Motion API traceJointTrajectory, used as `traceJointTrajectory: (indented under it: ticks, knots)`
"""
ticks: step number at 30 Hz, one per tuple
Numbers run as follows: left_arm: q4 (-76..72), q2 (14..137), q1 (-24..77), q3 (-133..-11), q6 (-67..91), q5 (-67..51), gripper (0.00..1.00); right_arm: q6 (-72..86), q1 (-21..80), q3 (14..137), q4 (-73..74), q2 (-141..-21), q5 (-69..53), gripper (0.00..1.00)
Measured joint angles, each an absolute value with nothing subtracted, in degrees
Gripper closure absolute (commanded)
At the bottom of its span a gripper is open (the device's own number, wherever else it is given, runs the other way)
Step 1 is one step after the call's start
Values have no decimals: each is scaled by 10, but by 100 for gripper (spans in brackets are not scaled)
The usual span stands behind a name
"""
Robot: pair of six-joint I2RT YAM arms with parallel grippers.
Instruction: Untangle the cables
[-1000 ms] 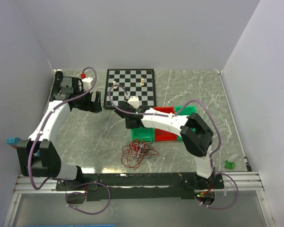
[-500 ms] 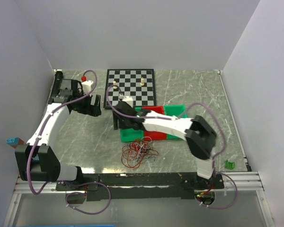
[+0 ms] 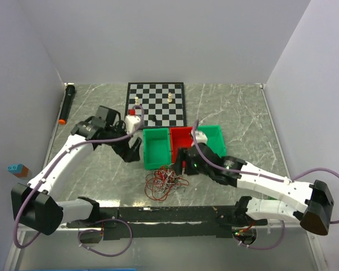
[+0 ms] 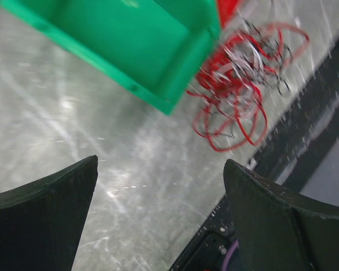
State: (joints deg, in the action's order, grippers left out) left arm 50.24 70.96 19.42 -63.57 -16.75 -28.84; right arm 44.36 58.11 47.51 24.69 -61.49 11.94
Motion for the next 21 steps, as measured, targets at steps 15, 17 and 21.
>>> traceJointTrajectory:
  ticks: [15,17,21]
  knots:
    - [430,750,373,-568,-138,-288,3,514,581,326,255,-583,32,37]
    - [414,758,382,-558,-133,-286,3,517,581,326,244,-594,31,39]
    - [386,773,405,-535,-127,-274,3,526,581,326,231,-615,32,47]
